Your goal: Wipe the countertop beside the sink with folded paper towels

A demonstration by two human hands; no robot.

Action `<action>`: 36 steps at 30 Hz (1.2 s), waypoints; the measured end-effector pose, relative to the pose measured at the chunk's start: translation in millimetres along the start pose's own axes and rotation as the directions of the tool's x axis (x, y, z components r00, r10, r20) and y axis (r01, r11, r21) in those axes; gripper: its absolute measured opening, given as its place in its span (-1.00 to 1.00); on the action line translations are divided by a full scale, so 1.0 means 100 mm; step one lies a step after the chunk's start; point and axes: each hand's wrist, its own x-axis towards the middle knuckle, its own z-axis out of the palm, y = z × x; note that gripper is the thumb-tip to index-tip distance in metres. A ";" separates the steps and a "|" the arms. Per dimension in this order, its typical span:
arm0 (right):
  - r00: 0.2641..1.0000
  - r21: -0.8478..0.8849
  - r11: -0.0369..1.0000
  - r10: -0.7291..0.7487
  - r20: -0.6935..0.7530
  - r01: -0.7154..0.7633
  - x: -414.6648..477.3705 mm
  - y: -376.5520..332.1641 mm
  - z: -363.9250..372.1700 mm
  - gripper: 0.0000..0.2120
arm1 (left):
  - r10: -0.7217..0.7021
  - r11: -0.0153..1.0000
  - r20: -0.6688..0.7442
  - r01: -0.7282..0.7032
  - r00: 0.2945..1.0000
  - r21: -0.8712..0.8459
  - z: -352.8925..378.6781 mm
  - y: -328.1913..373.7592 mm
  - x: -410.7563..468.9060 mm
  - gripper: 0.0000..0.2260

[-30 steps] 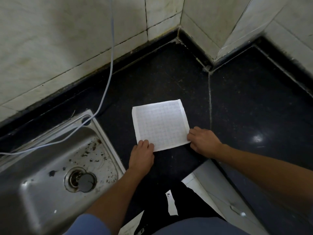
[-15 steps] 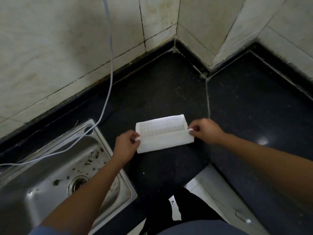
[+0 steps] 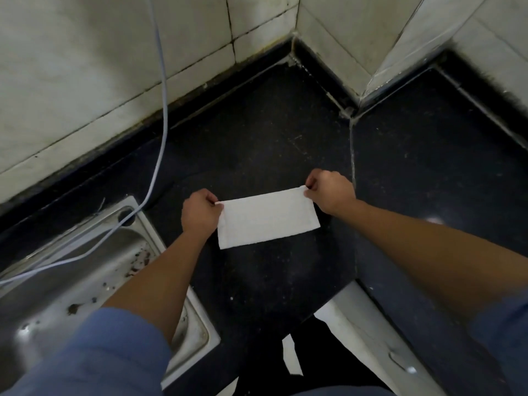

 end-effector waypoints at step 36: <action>0.868 0.560 0.669 0.440 0.231 -0.489 -0.45 -0.30 0.10 -0.79 | 0.432 0.668 0.339 -0.549 0.836 0.503 -0.06 -0.29 -0.56 -0.59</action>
